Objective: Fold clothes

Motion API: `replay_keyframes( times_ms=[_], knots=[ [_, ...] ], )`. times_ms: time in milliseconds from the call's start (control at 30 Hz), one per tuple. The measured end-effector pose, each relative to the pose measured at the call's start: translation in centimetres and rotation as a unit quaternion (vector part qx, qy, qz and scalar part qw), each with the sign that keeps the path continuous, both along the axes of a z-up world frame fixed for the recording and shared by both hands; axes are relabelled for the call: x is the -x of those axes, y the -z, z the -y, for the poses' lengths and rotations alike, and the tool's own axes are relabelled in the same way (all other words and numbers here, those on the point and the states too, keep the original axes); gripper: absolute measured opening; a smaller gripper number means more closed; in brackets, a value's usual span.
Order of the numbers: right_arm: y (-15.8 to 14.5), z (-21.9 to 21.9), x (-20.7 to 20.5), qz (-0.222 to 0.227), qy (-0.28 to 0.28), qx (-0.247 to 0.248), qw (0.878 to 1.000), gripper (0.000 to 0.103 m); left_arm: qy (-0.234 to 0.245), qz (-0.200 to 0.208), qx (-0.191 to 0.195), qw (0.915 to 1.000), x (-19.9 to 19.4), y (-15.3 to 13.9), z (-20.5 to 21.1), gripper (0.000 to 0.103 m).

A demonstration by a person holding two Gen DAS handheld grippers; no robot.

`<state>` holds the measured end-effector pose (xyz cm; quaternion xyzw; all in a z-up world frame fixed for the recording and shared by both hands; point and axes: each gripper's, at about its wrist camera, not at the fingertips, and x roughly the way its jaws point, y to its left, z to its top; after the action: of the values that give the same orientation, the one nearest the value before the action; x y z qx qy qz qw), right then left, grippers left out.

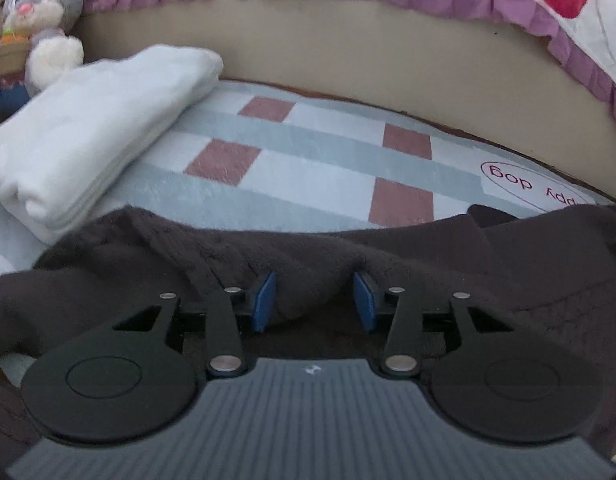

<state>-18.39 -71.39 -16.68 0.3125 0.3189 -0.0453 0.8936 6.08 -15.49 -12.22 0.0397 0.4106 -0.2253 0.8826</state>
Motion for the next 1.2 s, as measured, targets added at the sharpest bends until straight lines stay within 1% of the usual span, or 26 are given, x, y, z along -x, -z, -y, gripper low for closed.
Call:
replay_keyframes(
  times_ms=[33, 100, 167, 200, 233, 333, 367, 400, 433, 467, 500, 533, 567, 600, 667, 733, 833, 867, 900, 967, 1000, 1067, 1100, 1133, 1167, 1200],
  knots=[
    [0.4, -0.2, -0.4, -0.012, 0.004, -0.002, 1.000, 0.026, -0.007, -0.005, 0.004, 1.0000, -0.4, 0.0, 0.0, 0.047],
    [1.2, -0.6, -1.1, -0.036, 0.013, -0.005, 0.999, 0.027, -0.024, -0.013, 0.013, 0.9995, -1.0, 0.1, 0.0, 0.050],
    [2.1, -0.9, -1.6, -0.068, 0.020, 0.013, 0.997, 0.046, -0.035, -0.022, 0.024, 0.9989, -1.6, 0.3, 0.1, 0.053],
    [2.5, -1.1, -1.5, -0.093, 0.029, 0.037, 0.994, 0.054, -0.039, -0.024, 0.027, 0.9986, -1.8, 0.4, 0.2, 0.055],
    [2.7, -1.1, -1.4, -0.101, 0.032, 0.045, 0.993, 0.053, -0.041, -0.024, 0.027, 0.9985, -1.9, 0.5, 0.3, 0.056],
    [3.3, -1.2, -0.9, -0.120, 0.040, 0.066, 0.990, 0.054, -0.035, -0.016, 0.017, 0.9991, -1.9, 0.8, 1.0, 0.064],
    [3.4, -0.9, -0.6, -0.113, 0.041, 0.045, 0.992, 0.055, -0.032, -0.015, 0.014, 0.9993, -1.8, 0.8, 1.2, 0.067],
    [3.4, -0.9, -0.4, -0.093, 0.027, 0.018, 0.995, 0.039, -0.021, -0.017, 0.010, 0.9996, -1.7, 0.8, 1.5, 0.066],
    [3.4, -0.8, -0.3, -0.073, 0.013, -0.008, 0.997, 0.012, -0.003, -0.016, 0.005, 0.9999, -1.6, 0.9, 1.8, 0.065],
    [3.0, -1.3, -0.5, -0.063, 0.001, 0.005, 0.998, 0.013, 0.015, -0.007, -0.005, 0.9998, -1.3, 1.0, 2.3, 0.056],
    [2.5, -1.9, -0.7, -0.054, -0.010, 0.020, 0.998, 0.013, 0.033, 0.004, -0.023, 0.9992, -0.9, 1.2, 2.9, 0.035],
    [2.0, -2.4, -0.9, -0.045, -0.022, 0.035, 0.998, 0.012, 0.051, 0.012, -0.044, 0.9977, -0.4, 1.4, 3.6, 0.024],
    [1.4, -2.9, -1.1, -0.035, -0.021, 0.051, 0.998, 0.012, 0.062, 0.022, -0.063, 0.9959, 0.0, 1.7, 4.3, 0.017],
    [0.8, -3.4, -1.3, -0.025, -0.020, 0.067, 0.997, 0.012, 0.066, 0.038, -0.082, 0.9937, 0.5, 1.8, 4.9, 0.013],
    [-0.5, -4.1, -1.6, -0.001, -0.012, 0.098, 0.995, 0.010, 0.069, 0.074, -0.113, 0.9884, 1.5, 1.7, 6.0, 0.012],
    [-1.8, -4.0, -1.0, 0.035, 0.022, 0.124, 0.991, 0.010, 0.052, 0.101, -0.121, 0.9861, 1.9, 0.7, 6.1, 0.011],
    [-3.9, -2.3, 0.3, 0.085, 0.082, 0.121, 0.986, 0.009, 0.023, 0.137, -0.125, 0.9825, 2.0, -1.2, 6.0, 0.011],
    [-4.9, -1.7, 0.6, 0.099, 0.094, 0.115, 0.984, 0.009, 0.014, 0.148, -0.123, 0.9812, 1.9, -1.9, 5.9, 0.007],
    [-5.9, -1.1, 0.8, 0.117, 0.107, 0.114, 0.981, 0.009, 0.006, 0.165, -0.129, 0.9778, 1.6, -2.6, 5.9, 0.000],
    [-7.2, 0.3, 0.4, 0.136, 0.140, 0.121, 0.973, 0.008, -0.008, 0.211, -0.152, 0.9656, 0.8, -4.0, 6.0, 0.000],
    [-6.9, 1.0, -0.1, 0.130, 0.159, 0.117, 0.972, 0.009, -0.015, 0.214, -0.151, 0.9650, 0.0, -4.4, 6.0, 0.000],
    [-4.3, 2.2, -2.1, 0.091, 0.198, 0.103, 0.971, 0.014, -0.034, 0.173, -0.128, 0.9759, -2.4, -4.5, 5.8, 0.000],
    [-2.5, 2.5, -2.9, 0.063, 0.216, 0.102, 0.969, 0.026, -0.047, 0.143, -0.118, 0.9816, -3.6, -4.1, 5.6, 0.002],
    [-0.9, 2.5, -3.7, 0.030, 0.217, 0.106, 0.970, 0.029, -0.059, 0.115, -0.105, 0.9861, -4.5, -3.8, 5.2, 0.004],
    [0.7, 2.5, -4.4, -0.004, 0.218, 0.110, 0.970, 0.028, -0.071, 0.088, -0.090, 0.9896, -5.1, -3.5, 4.6, 0.004],
    [2.3, 2.5, -5.2, -0.037, 0.218, 0.114, 0.969, 0.028, -0.079, 0.064, -0.069, 0.9924, -5.4, -3.2, 3.7, 0.007]
  ],
)
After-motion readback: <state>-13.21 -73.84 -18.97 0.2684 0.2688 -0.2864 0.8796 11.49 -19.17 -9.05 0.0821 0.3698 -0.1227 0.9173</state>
